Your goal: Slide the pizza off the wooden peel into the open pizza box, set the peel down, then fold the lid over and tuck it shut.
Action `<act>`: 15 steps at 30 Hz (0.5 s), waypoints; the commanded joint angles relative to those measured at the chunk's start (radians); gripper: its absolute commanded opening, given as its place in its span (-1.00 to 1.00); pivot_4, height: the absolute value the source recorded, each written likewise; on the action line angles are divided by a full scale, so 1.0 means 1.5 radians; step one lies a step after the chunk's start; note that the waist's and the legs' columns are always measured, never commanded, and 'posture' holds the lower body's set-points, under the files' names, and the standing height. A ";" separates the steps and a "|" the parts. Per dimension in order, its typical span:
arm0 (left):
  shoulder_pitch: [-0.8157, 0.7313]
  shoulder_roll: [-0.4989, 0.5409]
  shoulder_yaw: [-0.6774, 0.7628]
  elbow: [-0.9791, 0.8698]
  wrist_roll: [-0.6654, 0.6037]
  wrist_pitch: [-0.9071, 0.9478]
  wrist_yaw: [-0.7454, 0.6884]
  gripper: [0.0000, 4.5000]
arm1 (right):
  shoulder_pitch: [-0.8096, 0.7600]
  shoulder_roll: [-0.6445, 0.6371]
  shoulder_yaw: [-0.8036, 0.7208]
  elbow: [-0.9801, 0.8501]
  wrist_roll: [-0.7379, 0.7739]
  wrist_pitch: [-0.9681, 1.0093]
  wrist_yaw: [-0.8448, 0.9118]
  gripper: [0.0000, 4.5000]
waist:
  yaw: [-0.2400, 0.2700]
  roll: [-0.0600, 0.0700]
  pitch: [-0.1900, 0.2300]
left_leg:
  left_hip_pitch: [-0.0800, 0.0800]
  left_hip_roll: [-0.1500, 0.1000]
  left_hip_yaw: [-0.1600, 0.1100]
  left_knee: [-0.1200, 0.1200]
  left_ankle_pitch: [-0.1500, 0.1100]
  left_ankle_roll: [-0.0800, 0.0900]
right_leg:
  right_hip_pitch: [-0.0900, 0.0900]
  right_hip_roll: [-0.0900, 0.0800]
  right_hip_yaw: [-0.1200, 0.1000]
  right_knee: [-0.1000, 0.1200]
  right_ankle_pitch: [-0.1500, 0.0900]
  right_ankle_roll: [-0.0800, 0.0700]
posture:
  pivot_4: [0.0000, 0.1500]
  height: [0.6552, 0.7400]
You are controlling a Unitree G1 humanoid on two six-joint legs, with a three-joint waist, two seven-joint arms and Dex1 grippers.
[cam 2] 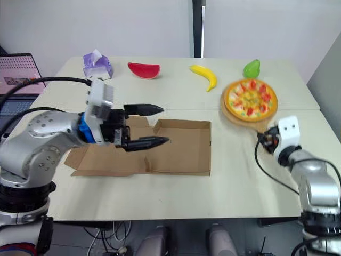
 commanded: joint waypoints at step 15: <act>0.137 0.149 0.268 -0.067 -0.156 0.176 0.094 1.00 | -0.293 -0.010 0.178 0.260 -0.038 -0.302 0.303 -0.28 | 0.000 -0.002 0.002 | -0.001 0.000 0.000 0.000 0.000 0.000 | 0.000 -0.001 -0.001 -0.001 0.000 0.000 | 1.00 1.00</act>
